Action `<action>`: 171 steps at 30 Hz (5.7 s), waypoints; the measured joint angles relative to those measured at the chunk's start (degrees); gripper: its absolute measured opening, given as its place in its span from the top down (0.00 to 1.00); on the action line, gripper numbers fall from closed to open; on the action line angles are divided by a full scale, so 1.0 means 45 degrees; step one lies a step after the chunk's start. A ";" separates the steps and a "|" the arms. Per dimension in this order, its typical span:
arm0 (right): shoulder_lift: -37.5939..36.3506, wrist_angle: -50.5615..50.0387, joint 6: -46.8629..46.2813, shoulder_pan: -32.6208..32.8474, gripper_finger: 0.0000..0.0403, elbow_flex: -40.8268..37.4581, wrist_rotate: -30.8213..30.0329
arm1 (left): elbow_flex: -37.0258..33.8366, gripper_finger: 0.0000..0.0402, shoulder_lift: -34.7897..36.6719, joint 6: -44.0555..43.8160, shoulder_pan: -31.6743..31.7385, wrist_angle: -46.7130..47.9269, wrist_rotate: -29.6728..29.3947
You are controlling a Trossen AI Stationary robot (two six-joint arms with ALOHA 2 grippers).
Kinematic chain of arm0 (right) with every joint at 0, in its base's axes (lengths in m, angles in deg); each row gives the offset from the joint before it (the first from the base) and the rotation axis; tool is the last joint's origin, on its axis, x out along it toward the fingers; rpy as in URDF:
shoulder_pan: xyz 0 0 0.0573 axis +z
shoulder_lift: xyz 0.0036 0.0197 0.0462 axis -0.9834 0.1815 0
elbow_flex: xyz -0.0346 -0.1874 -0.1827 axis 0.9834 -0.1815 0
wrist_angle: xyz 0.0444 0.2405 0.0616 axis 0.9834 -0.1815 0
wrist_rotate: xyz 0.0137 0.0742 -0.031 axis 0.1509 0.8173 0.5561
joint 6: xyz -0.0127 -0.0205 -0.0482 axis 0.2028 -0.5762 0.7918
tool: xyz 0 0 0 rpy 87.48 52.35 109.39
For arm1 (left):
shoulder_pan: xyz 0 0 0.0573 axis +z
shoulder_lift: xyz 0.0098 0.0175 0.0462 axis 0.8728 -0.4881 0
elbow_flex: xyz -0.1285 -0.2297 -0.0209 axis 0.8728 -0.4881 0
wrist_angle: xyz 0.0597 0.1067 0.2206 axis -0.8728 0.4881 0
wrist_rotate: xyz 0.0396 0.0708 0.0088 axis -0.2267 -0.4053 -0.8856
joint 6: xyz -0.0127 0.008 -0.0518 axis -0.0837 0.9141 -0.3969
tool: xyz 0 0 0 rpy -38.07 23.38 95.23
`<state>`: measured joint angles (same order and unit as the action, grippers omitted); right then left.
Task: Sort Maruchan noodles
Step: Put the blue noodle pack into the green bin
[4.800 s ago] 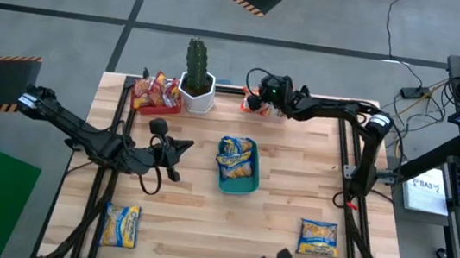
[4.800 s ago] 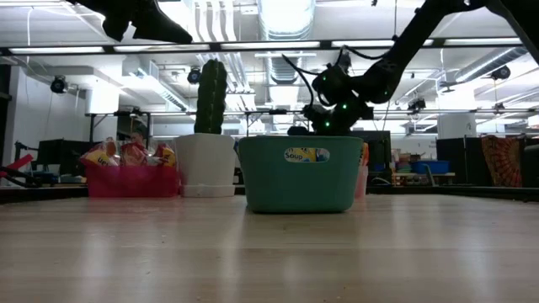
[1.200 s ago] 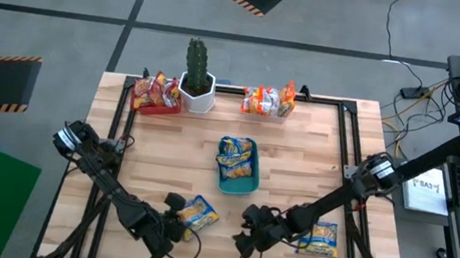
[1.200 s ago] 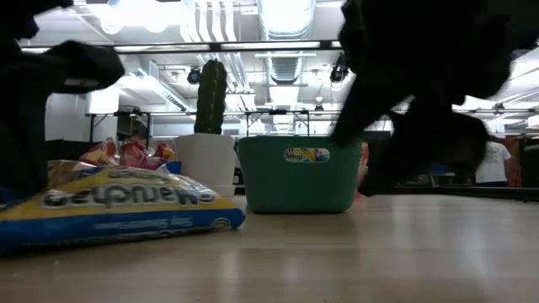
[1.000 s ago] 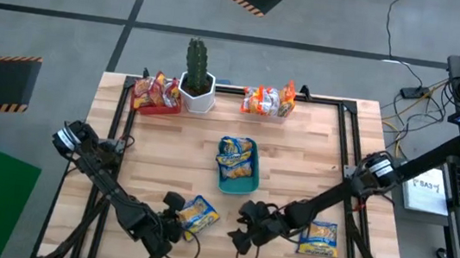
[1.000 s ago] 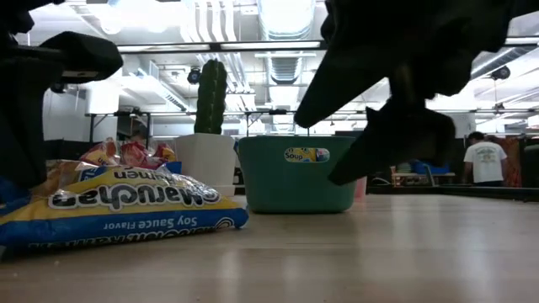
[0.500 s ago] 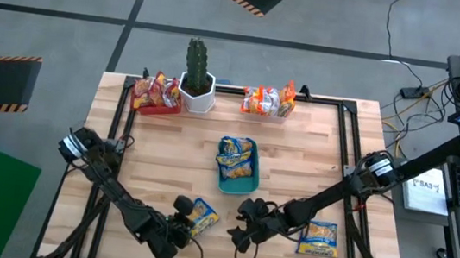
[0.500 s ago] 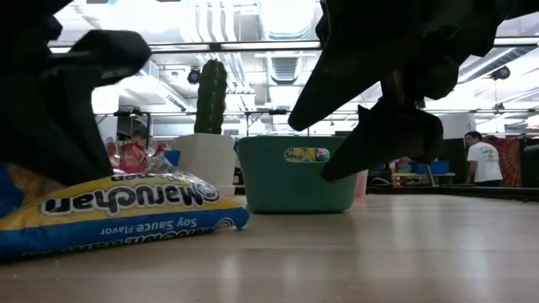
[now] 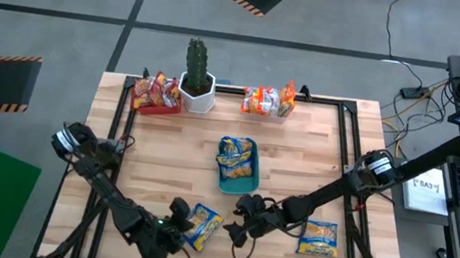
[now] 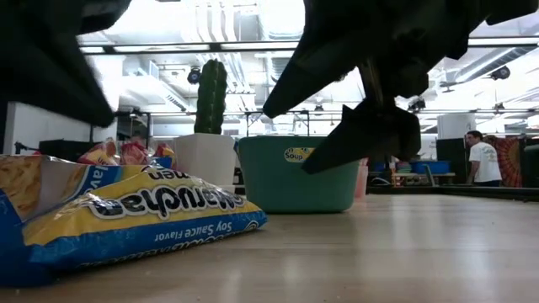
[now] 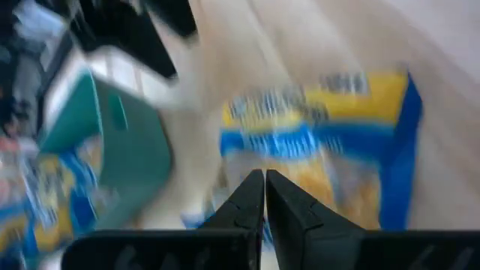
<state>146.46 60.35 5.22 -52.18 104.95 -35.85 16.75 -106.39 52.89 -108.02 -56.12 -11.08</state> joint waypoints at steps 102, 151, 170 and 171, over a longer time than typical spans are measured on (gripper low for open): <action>-0.3345 -0.3778 1.0916 -0.2008 0.92 0.2667 -0.0073 | -0.4823 1.00 0.7174 0.2644 0.0023 -0.6574 -0.0387; -0.1710 -0.6208 1.5082 -0.4505 0.82 0.2025 0.1350 | -0.4828 1.00 0.7144 0.4276 0.2729 -0.7122 -0.0011; -0.1719 -1.1542 1.0572 -0.4415 0.42 0.5818 0.2103 | -0.4828 1.00 0.7153 0.3955 0.2724 -0.7117 -0.0011; -0.1722 -1.1937 0.9610 -0.4404 0.42 0.6147 0.2722 | -0.4828 1.00 0.7153 0.3902 0.2724 -0.7112 -0.0011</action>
<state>138.71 6.63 48.46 -71.99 132.62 -23.60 -4.98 -74.20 70.45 -95.77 -88.13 -11.13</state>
